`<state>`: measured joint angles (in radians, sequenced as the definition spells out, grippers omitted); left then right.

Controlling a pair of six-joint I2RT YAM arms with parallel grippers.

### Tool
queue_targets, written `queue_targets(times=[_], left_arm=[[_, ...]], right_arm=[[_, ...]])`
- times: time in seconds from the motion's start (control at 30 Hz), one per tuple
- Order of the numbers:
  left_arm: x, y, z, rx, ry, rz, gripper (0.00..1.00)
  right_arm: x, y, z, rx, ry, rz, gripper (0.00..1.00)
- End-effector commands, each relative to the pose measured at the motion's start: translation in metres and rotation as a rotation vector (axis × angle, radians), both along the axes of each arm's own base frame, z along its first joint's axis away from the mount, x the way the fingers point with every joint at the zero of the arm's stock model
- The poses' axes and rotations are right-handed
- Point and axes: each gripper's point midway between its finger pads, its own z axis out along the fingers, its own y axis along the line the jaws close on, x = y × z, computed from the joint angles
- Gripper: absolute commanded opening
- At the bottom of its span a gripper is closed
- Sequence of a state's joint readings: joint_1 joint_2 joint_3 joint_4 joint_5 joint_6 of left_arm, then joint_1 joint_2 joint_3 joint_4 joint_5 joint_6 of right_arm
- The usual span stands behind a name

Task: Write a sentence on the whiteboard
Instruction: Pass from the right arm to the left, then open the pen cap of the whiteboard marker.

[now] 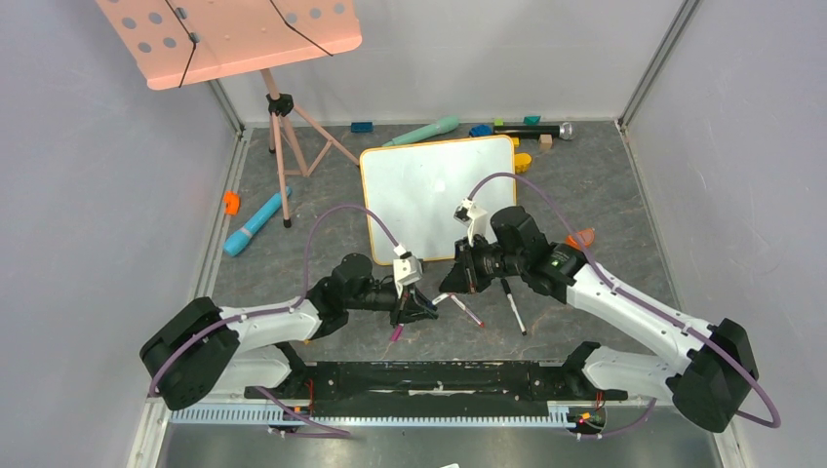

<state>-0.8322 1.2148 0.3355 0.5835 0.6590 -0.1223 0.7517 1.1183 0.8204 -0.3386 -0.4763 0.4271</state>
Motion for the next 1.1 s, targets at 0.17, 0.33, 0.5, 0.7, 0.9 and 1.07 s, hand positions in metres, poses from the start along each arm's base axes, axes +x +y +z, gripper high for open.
queue_targets(times=[0.17,0.33,0.5,0.7,0.9,1.07], left_arm=[[0.003,-0.01,0.017,-0.038,-0.042,-0.038,0.02],[-0.001,-0.013,0.015,-0.03,-0.034,-0.074,0.02],[-0.002,-0.013,0.016,-0.03,-0.035,-0.086,0.02],[-0.003,-0.013,0.017,-0.032,-0.039,-0.092,0.02],[-0.003,-0.013,0.016,-0.031,-0.039,-0.092,0.02],[-0.003,-0.012,0.016,-0.03,-0.04,-0.088,0.02]], right_arm=[[0.0,0.003,0.024,0.003,-0.071,0.084,0.56],[-0.008,-0.007,0.023,-0.144,-0.024,0.196,0.58],[-0.007,-0.011,0.026,-0.217,-0.002,0.252,0.54],[-0.007,-0.01,0.018,-0.253,0.025,0.285,0.53],[-0.017,-0.005,0.003,-0.244,0.059,0.31,0.5],[-0.023,0.003,-0.001,-0.199,0.067,0.318,0.43]])
